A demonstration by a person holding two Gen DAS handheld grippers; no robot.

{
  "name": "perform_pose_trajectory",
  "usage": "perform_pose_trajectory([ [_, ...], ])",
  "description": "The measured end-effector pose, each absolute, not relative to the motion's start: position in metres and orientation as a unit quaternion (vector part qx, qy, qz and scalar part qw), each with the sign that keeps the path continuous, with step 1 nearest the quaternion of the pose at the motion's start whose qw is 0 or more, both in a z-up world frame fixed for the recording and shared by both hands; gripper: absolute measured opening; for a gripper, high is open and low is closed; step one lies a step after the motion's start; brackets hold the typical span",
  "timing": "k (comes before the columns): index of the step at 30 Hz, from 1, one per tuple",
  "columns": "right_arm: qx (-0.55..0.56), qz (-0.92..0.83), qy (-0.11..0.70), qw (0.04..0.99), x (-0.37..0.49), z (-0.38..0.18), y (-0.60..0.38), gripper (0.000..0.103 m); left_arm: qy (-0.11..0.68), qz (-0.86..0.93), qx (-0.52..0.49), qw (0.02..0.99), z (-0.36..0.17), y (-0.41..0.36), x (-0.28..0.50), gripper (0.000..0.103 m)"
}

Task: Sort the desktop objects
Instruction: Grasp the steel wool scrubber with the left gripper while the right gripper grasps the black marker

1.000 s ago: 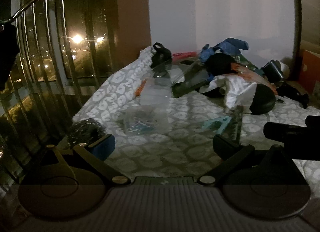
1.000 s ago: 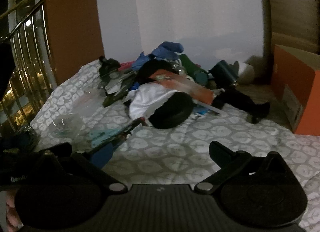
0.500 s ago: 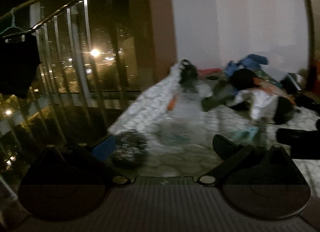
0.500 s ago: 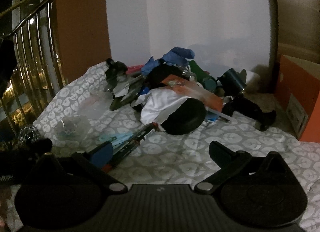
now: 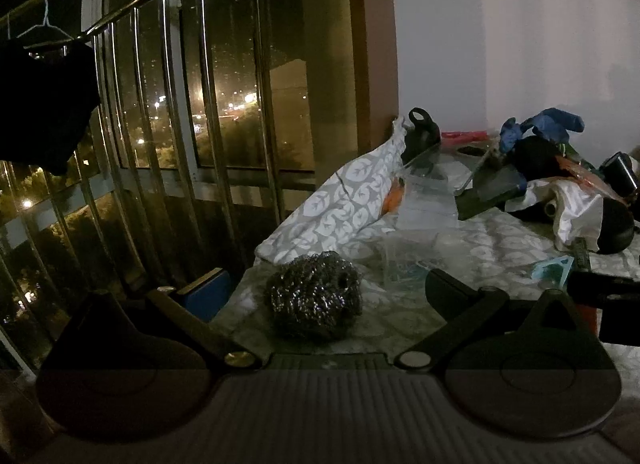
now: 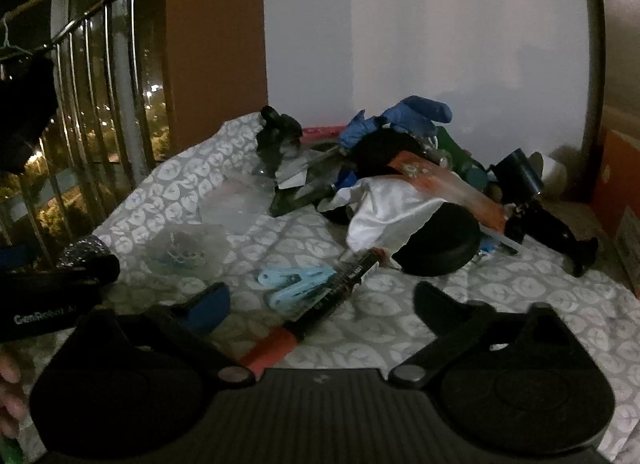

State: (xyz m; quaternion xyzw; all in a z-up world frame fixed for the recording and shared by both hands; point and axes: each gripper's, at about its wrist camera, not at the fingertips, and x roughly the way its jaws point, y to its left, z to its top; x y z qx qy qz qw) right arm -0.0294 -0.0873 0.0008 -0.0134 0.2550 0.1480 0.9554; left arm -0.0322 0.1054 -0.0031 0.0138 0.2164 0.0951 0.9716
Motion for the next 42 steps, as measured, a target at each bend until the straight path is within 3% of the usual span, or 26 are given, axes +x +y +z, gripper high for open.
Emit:
perform_pose_trajectory([
  [2, -0.016, 0.142, 0.261, 0.955, -0.028, -0.001, -0.086, 0.083, 0.217, 0.094, 0.010, 0.972, -0.004, 0.108, -0.032, 0.103],
  [8, -0.028, 0.137, 0.269, 0.953, -0.029, -0.004, -0.079, 0.083, 0.219, 0.089, 0.004, 0.972, -0.007, 0.113, -0.031, 0.103],
  [14, -0.040, 0.138, 0.289, 0.946, -0.023, -0.007, -0.070, 0.064, 0.221, 0.084, 0.000, 0.972, -0.008, 0.115, -0.027, 0.103],
  [16, -0.042, 0.136, 0.293, 0.946, -0.023, -0.008, -0.069, 0.062, 0.221, 0.083, 0.000, 0.972, -0.009, 0.115, -0.027, 0.103],
  [19, -0.040, 0.138, 0.299, 0.944, -0.021, -0.010, -0.069, 0.053, 0.224, 0.084, 0.003, 0.971, -0.010, 0.113, -0.026, 0.096],
  [21, -0.038, 0.138, 0.301, 0.943, -0.020, -0.011, -0.070, 0.040, 0.226, 0.080, 0.004, 0.971, -0.011, 0.114, -0.026, 0.095],
  [25, -0.035, 0.139, 0.307, 0.941, -0.020, -0.012, -0.071, 0.038, 0.238, 0.082, -0.001, 0.968, -0.015, 0.115, -0.023, 0.086],
  [28, -0.032, 0.139, 0.309, 0.940, -0.019, -0.013, -0.072, 0.037, 0.248, 0.084, -0.008, 0.965, -0.016, 0.117, -0.021, 0.066],
  [31, -0.030, 0.137, 0.309, 0.941, -0.019, -0.012, -0.074, 0.031, 0.257, 0.092, -0.016, 0.962, -0.017, 0.120, -0.020, 0.054],
  [39, -0.031, 0.133, 0.310, 0.941, -0.022, -0.011, -0.082, 0.013, 0.262, 0.098, -0.029, 0.959, -0.014, 0.120, -0.023, 0.044],
  [42, -0.033, 0.135, 0.310, 0.940, -0.025, -0.011, -0.084, 0.013, 0.264, 0.099, -0.028, 0.959, -0.013, 0.118, -0.023, 0.041],
])
